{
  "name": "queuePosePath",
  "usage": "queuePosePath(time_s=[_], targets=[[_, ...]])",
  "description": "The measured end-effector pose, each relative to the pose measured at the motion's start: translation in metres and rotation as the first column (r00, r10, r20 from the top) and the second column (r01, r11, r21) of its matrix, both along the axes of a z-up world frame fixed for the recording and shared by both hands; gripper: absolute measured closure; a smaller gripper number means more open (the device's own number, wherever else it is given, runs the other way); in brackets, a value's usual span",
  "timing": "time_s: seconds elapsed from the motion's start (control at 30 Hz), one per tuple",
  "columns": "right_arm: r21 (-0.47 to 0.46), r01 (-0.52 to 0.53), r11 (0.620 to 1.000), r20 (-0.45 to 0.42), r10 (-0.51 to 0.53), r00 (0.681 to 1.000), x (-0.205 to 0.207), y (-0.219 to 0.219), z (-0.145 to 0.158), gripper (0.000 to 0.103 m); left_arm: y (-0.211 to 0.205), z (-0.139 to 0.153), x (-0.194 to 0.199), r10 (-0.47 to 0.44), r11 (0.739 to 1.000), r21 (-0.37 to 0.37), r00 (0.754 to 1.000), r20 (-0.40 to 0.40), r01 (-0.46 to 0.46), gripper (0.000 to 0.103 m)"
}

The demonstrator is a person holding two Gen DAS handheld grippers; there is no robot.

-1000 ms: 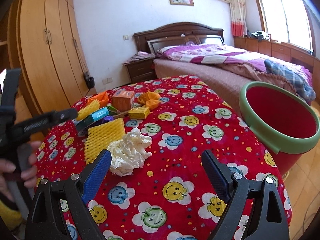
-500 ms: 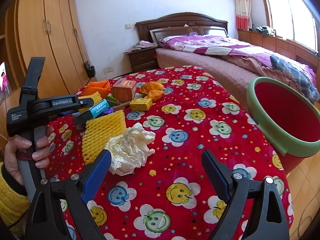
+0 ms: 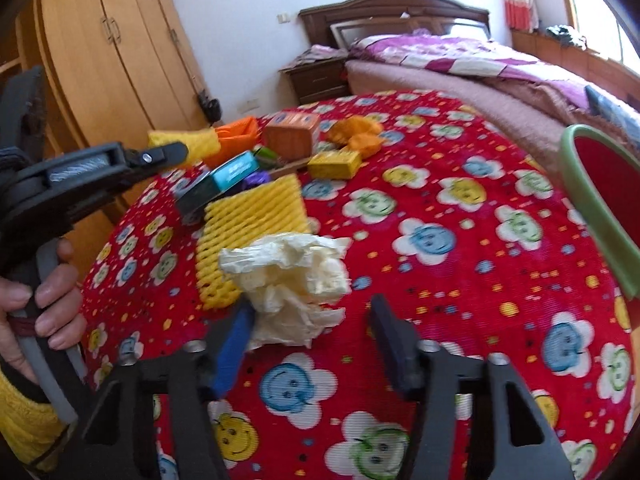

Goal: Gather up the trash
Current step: 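Grasp the crumpled white tissue with the right gripper while the left grasps a yellow foam net, then carry both items over the green-rimmed bucket and open both grippers to drop them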

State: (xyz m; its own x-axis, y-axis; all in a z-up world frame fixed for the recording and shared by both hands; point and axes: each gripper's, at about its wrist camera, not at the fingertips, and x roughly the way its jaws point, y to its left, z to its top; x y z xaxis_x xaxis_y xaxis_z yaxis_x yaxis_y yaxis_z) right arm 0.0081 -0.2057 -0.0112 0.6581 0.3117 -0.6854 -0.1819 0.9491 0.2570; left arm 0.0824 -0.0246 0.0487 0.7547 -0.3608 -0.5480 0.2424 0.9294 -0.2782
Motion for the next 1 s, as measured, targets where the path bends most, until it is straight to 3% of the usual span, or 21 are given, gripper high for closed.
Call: queuePosePath(time_s=[0.23, 0.6, 1.0], targets=[[-0.013, -0.015, 1.000, 0.052, 0.016, 0.999, -0.015, 0.006, 0.016, 0.094, 0.000, 0.017, -0.031, -0.011, 1.000, 0.000, 0.999, 0.054, 0.011, 0.093], [-0.011, 0.060, 0.998, 0.160, -0.057, 0.985, -0.040, -0.021, 0.056, 0.096, -0.010, 0.042, -0.060, -0.047, 0.999, 0.000, 0.993, 0.108, 0.047, 0.093], [-0.027, 0.265, 0.964, 0.199, -0.255, 0.946, -0.045, -0.091, 0.080, 0.096, -0.074, 0.056, -0.059, -0.184, 0.982, 0.053, 0.975, 0.124, 0.179, 0.093]])
